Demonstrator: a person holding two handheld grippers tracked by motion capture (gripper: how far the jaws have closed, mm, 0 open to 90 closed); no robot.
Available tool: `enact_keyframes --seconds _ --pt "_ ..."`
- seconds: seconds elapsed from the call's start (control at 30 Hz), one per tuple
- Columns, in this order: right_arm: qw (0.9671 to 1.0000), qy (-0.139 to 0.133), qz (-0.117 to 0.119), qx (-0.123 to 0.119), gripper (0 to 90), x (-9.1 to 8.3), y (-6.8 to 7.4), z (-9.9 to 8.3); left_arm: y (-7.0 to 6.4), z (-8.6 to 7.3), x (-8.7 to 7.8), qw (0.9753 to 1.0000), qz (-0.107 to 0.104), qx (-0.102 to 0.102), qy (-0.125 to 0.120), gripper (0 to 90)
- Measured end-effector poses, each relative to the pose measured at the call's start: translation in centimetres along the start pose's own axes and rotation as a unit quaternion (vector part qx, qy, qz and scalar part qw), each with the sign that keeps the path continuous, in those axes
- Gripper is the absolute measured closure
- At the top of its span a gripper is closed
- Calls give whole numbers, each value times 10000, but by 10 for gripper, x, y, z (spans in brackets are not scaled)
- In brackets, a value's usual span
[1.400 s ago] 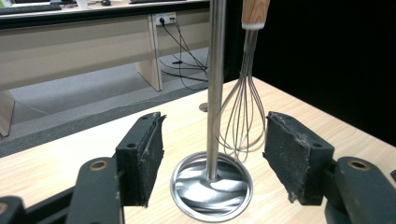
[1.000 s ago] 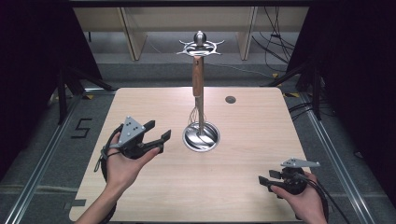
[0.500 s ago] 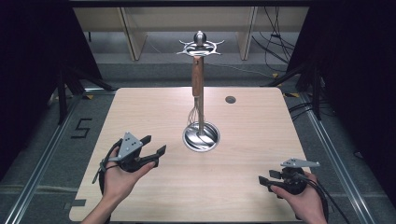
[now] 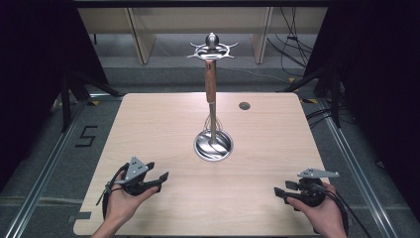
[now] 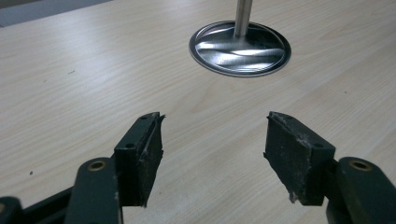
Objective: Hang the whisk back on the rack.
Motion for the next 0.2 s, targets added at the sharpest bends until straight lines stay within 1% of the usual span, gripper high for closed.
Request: enact_keyframes --seconds 0.03,0.07,0.1,0.13,0.17,0.2 --pt "10000 -2 4 -4 441 0 0 0 0 1 1 10000 -25 -67 -19 361" --pt "9999 63 7 93 441 -1 1 0 0 2 1 9999 -33 -93 -61 364" --pt "9996 -76 -53 -250 441 1 -4 1 0 2 2 9999 -33 -104 -78 367" --pt "10000 29 -30 -9 441 -1 0 0 0 2 2 9999 -54 -112 -81 369" --pt "9999 -10 -48 -99 441 0 -2 0 1 2 3 9998 -87 -116 -94 370" --pt "10000 -44 48 13 442 1 0 0 1 1 3 9998 -110 -127 -46 373"
Point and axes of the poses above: each handheld gripper's, and its own axes: x roughly forward along the jaws, z roughly out of its top, y roughly to its left, the point moved 4 cm from there along x, roughly forward along the jaws, and after that the axes turned 6 degrees about -x, right-handed, at the moved point
